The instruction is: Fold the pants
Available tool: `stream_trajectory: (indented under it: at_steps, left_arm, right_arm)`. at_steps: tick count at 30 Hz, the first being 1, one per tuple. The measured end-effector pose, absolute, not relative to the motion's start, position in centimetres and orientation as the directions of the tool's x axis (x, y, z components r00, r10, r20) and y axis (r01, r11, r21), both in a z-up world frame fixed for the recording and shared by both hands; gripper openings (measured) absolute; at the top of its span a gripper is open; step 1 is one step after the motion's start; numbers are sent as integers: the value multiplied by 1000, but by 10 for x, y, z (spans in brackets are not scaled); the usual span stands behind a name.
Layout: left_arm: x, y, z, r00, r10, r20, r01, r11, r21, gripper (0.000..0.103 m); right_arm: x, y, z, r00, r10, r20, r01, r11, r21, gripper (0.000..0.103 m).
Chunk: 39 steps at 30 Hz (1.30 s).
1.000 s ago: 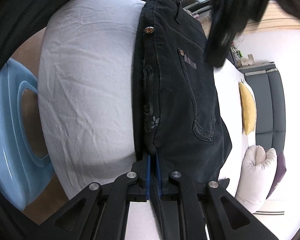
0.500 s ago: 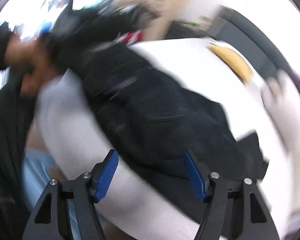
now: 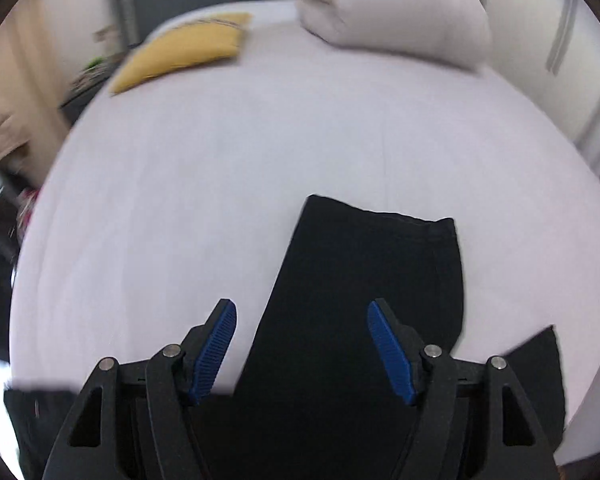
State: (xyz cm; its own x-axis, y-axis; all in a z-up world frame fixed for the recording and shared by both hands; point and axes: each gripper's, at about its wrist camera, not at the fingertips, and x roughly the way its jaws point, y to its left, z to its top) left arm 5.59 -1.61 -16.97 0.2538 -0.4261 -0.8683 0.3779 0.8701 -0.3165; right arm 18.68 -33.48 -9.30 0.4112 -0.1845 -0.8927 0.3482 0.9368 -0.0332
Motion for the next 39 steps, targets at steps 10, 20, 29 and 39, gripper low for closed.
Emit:
stream_trajectory:
  at_steps: [10, 20, 29, 39]
  left_arm:
    - [55, -7, -168, 247, -429, -869, 380, 868, -320, 9]
    - [51, -12, -166, 259, -413, -873, 382, 874, -300, 9]
    - [49, -23, -161, 272, -387, -881, 393, 881, -266, 9]
    - [57, -31, -157, 258, -369, -893, 393, 884, -252, 9]
  right_arm:
    - [252, -371, -175, 200, -228, -953, 481, 870, -107, 71]
    - [221, -405, -145, 326, -144, -934, 526, 849, 53, 7]
    - [71, -503, -52, 659, -86, -747, 592, 672, 445, 6]
    - [-125, -586, -98, 718, -141, -681, 685, 312, 658, 7]
